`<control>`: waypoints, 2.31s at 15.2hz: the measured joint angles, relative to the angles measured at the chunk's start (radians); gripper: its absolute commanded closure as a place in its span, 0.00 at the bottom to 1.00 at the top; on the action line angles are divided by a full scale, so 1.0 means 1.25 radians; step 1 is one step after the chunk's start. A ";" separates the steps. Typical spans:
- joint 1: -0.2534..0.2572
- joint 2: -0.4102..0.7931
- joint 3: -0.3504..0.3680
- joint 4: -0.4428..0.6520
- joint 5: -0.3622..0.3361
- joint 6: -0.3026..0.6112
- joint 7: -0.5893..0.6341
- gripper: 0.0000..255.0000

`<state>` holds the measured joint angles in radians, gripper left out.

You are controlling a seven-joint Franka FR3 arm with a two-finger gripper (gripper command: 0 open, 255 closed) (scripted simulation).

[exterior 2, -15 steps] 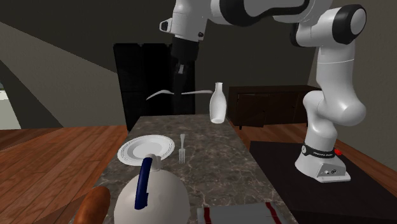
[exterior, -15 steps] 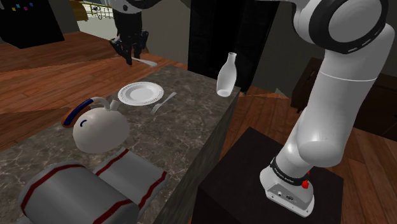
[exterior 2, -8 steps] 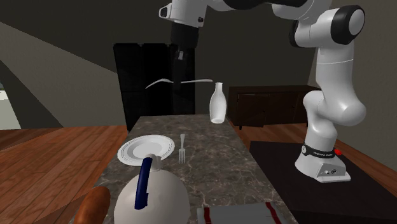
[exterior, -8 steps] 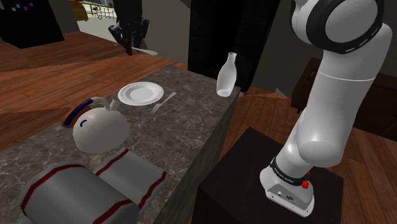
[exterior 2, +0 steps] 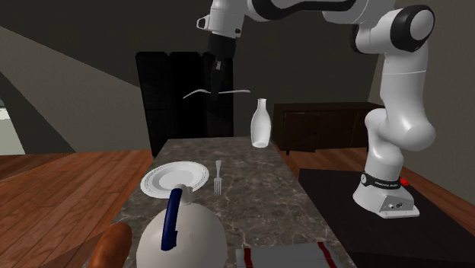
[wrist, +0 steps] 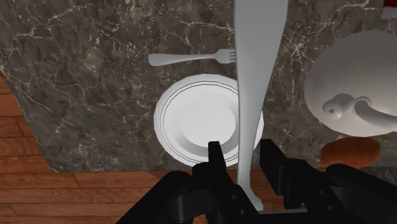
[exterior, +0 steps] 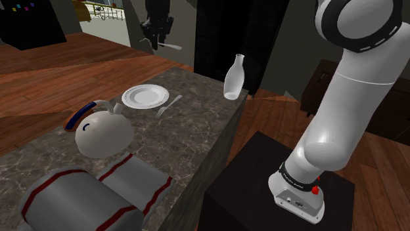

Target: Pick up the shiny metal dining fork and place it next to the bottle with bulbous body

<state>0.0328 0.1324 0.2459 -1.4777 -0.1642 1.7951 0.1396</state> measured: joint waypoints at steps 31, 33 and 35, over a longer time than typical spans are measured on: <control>-0.208 0.031 -0.146 -0.084 0.091 0.148 -0.358 1.00; -0.208 0.027 -0.146 -0.113 0.091 0.173 -0.356 1.00; -0.208 0.030 -0.146 -0.131 0.090 0.193 -0.355 1.00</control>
<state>-0.2269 0.1694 0.0633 -1.6410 -0.0512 2.0362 -0.3044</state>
